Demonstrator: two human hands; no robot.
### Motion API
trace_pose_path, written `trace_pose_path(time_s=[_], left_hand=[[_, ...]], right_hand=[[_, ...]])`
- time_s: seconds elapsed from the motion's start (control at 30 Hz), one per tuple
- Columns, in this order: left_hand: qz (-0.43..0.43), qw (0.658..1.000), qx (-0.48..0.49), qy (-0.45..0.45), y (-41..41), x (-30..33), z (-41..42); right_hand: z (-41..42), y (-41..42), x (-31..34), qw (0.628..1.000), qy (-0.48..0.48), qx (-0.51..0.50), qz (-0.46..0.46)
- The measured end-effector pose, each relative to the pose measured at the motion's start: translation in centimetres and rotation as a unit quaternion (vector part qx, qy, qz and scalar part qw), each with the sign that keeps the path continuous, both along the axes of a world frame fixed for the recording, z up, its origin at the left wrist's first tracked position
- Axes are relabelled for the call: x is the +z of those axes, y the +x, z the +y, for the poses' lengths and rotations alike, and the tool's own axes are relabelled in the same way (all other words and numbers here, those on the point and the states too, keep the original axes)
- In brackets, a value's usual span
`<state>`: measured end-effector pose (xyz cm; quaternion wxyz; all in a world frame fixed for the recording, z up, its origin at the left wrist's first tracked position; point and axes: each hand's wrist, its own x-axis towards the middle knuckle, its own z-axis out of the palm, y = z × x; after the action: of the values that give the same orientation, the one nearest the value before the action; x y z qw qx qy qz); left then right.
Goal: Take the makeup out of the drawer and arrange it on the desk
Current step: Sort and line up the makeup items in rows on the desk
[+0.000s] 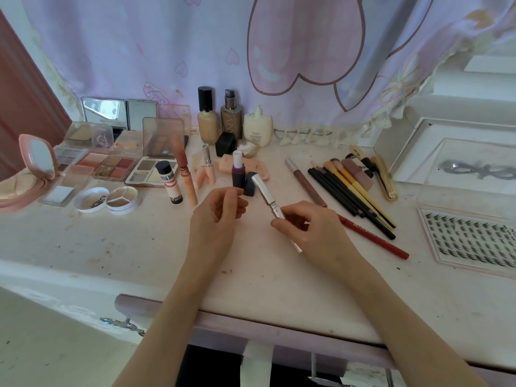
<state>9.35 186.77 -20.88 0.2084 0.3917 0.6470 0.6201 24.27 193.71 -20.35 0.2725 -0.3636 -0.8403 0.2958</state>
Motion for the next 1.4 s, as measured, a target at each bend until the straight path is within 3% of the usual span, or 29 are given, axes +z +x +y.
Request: trace_pose_path(time_s=[0.07, 0.17, 0.37, 0.47, 0.73, 0.9, 1.03, 1.27, 1.4], left_hand=[[0.045, 0.999, 0.004, -0.023, 0.0, -0.1, -0.1], [0.185, 0.980, -0.023, -0.073, 0.3, -0.4, -0.2], [0.394, 0.903, -0.056, -0.161, 0.5, -0.8, -0.7], [0.449, 0.870, -0.056, -0.195, 0.5, -1.0, -0.8], [0.498, 0.838, -0.059, -0.217, 0.6, -1.3, -0.9], [0.510, 0.822, -0.067, -0.242, 0.6, -1.6, -0.8], [0.513, 0.819, -0.070, -0.248, 0.6, -1.7, -0.8], [0.510, 0.822, -0.070, -0.243, 0.7, -1.6, -0.9], [0.508, 0.825, -0.069, -0.239, 0.7, -1.6, -0.9]], right_hand=[[0.1, 0.1, -0.1, 0.998, 0.001, -0.055, 0.010], [0.6, -0.2, -0.2, 0.993, 0.018, -0.113, -0.032], [1.7, -1.7, 0.0, 0.976, 0.024, -0.161, -0.146], [2.1, -2.5, 0.1, 0.971, 0.043, -0.170, -0.164], [2.0, -2.7, 0.3, 0.973, -0.011, -0.210, -0.097], [2.9, -0.4, 1.5, 0.972, 0.037, -0.227, -0.041], [4.5, 1.7, 2.5, 0.962, 0.113, -0.232, -0.092], [6.2, 0.5, 2.2, 0.934, 0.190, -0.155, -0.260], [6.8, -0.7, 1.8, 0.919, 0.180, -0.160, -0.313]])
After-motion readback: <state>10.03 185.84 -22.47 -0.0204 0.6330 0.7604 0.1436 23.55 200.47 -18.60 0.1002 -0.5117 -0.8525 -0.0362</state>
